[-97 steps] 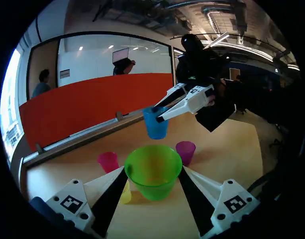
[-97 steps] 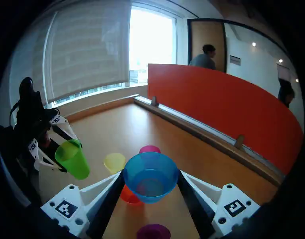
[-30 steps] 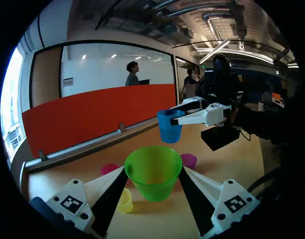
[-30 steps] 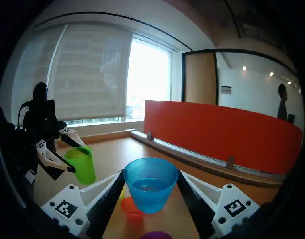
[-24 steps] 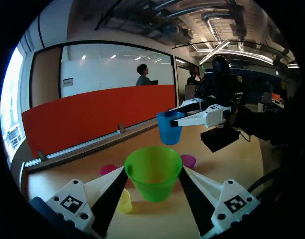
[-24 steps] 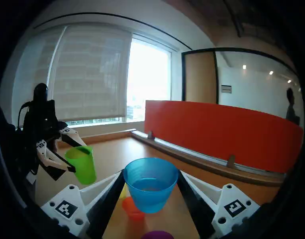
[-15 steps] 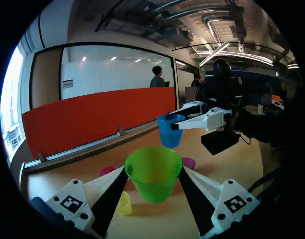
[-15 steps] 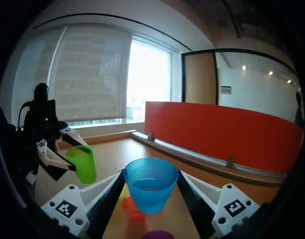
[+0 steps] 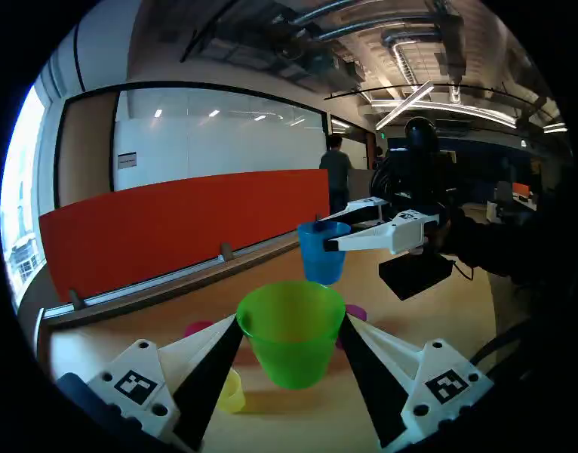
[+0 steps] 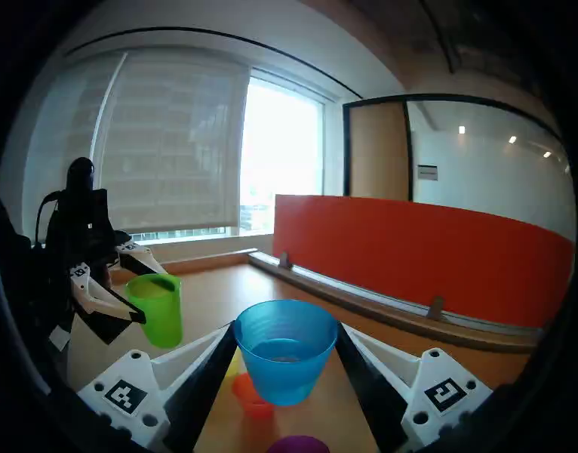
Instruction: Pour water
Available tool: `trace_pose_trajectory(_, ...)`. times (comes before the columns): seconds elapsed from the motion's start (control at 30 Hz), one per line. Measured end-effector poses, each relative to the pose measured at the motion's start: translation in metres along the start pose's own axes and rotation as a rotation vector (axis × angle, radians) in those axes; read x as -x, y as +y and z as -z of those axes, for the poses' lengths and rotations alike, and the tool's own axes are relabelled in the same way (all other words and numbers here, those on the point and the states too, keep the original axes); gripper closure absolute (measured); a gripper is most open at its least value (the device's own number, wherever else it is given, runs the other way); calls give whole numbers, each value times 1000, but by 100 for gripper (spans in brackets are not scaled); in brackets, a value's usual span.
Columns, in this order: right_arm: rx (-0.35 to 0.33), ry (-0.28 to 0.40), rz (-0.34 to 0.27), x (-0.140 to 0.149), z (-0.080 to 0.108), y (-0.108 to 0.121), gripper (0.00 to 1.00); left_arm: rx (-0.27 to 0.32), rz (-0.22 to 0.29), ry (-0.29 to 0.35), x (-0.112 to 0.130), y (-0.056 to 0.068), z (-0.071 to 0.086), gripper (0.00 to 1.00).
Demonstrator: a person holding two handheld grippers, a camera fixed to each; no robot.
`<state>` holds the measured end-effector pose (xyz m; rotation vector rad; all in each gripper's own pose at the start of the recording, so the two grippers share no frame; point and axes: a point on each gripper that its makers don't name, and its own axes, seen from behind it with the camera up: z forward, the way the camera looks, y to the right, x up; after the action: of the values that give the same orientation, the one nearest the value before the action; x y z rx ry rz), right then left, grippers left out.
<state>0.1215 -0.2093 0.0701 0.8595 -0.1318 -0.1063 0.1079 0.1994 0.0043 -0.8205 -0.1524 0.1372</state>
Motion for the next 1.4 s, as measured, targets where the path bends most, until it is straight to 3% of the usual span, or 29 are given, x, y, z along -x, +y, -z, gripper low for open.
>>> trace_pose_trajectory(0.53,-9,-5,37,-5,5,-2,7,13,25,8,-2,2,-4,13)
trace_pose_trajectory(1.4,-74,-61,252,-22,3,-19,7,8,24,12,-2,2,0,13)
